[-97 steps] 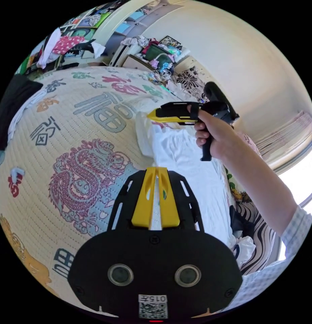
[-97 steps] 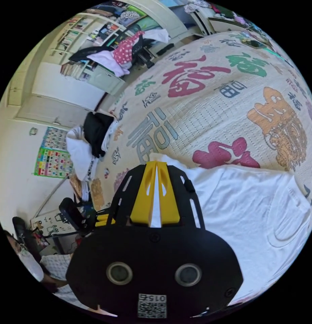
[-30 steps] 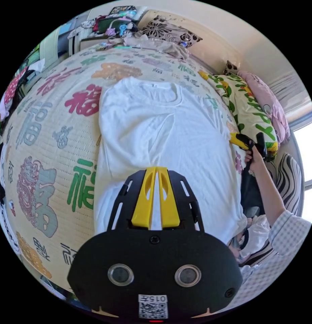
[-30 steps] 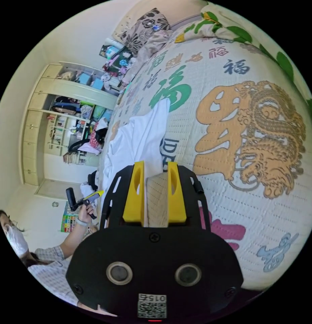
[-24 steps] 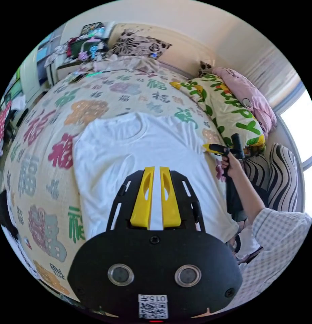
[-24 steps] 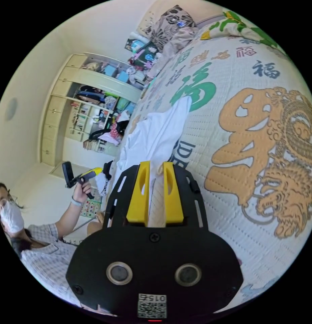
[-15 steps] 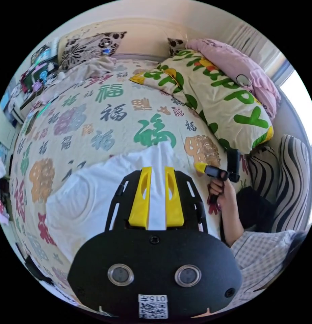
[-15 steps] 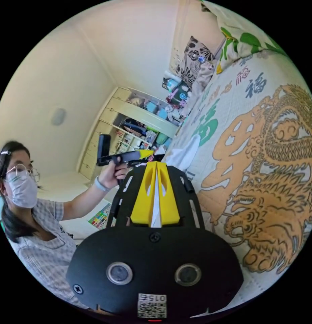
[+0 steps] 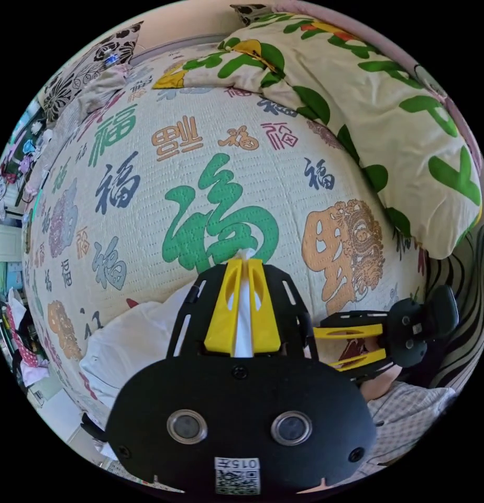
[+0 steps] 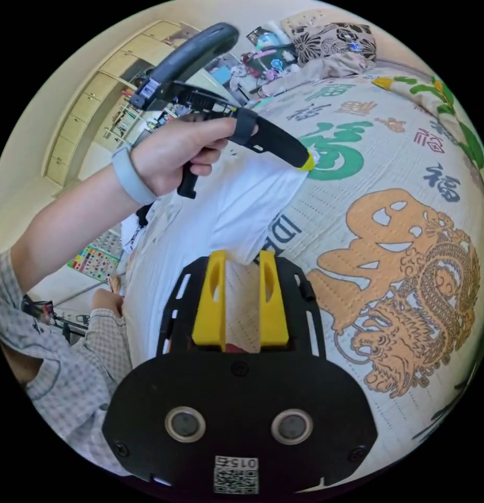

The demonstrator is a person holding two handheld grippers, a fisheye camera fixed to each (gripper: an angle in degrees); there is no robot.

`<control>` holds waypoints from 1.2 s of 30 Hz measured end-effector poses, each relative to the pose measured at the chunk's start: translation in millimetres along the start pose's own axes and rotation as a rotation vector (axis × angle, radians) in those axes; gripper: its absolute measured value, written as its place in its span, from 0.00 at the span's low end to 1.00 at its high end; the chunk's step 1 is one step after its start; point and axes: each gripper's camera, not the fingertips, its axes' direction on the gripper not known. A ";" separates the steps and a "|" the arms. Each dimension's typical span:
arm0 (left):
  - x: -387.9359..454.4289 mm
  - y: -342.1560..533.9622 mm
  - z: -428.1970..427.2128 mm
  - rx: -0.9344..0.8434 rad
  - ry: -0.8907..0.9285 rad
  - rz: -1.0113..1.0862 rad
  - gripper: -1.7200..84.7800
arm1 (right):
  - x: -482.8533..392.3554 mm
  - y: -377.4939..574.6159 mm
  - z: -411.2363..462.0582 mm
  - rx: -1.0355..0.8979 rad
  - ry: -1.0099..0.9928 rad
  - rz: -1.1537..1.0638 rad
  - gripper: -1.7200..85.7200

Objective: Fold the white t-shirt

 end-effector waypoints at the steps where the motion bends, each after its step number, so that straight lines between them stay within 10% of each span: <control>1: -6.7 4.5 -5.0 0.033 0.026 -0.009 0.04 | -1.4 2.3 -1.8 0.027 -0.018 -0.014 0.06; 10: -109.7 142.9 -88.5 0.450 0.222 -0.207 0.02 | -85.9 -0.4 0.5 0.151 0.049 -0.334 0.03; 17: -203.6 289.7 -37.9 0.368 0.284 -0.533 0.02 | -126.6 -19.4 91.5 -0.294 0.000 -0.471 0.07; 21: -216.2 349.7 -43.1 0.462 0.311 -0.626 0.03 | -125.5 -15.9 70.6 -0.124 -0.012 -0.474 0.06; 29: -202.4 340.3 -60.4 0.415 0.286 -0.450 0.04 | -122.6 -19.1 119.5 -0.389 -0.016 -0.495 0.02; 36: -219.3 388.0 -104.5 0.448 0.267 -0.425 0.06 | -72.2 -19.4 69.2 0.111 -0.208 -0.378 0.07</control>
